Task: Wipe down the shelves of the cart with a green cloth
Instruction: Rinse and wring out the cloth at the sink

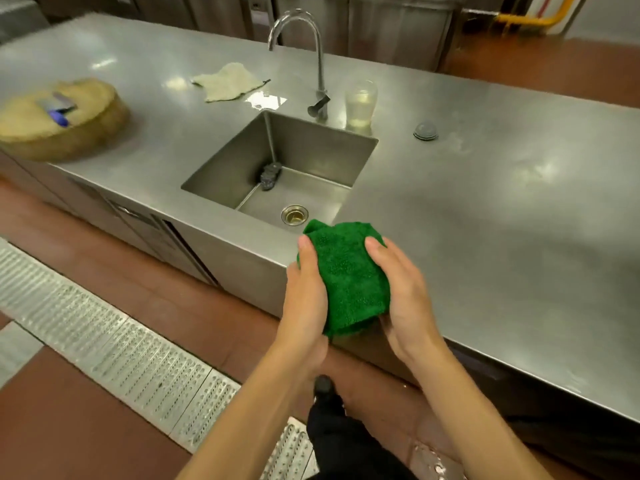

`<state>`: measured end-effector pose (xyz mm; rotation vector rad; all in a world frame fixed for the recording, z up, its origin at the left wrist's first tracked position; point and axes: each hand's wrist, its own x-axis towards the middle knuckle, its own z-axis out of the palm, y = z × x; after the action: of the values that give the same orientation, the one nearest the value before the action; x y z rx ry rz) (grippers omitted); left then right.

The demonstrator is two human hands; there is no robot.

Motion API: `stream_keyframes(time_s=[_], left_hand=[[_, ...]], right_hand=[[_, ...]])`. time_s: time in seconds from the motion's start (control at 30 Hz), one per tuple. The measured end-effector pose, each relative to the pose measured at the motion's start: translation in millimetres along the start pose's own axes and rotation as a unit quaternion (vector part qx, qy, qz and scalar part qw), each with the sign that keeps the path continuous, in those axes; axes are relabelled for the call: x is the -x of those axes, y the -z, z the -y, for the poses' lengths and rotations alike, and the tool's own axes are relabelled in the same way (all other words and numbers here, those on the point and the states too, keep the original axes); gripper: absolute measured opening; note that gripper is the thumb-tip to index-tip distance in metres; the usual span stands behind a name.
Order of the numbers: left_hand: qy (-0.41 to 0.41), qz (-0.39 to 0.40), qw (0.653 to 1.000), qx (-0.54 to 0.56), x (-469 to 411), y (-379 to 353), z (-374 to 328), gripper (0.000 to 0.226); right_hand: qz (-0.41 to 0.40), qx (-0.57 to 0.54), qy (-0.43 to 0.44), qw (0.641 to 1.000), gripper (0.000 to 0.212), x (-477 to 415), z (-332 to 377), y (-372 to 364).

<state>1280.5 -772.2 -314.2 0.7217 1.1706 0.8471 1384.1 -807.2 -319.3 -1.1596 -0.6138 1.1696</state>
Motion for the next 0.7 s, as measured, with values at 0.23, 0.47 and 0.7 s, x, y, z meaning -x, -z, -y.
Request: stream_keyframes(time_s=[0.23,0.47,0.7], left_hand=[[0.025,0.072,0.997,-0.025,-113.1,16.5,-112.0,0.05],[-0.008,0.081,0.994,0.067,-191.1,9.1,-160.8,0.058],[-0.098,0.022,0.994,-0.043,-277.4,13.4,-198.7,0.06]], right_hand=[[-0.013,0.069,0.101,0.992,0.031,-142.0,22.5,-66.7],[0.027,0.17,0.179,0.969,0.045,-239.0,18.3,-114.5],[-0.049,0.223,0.234,0.945,0.039,-308.0,13.4,-172.3]])
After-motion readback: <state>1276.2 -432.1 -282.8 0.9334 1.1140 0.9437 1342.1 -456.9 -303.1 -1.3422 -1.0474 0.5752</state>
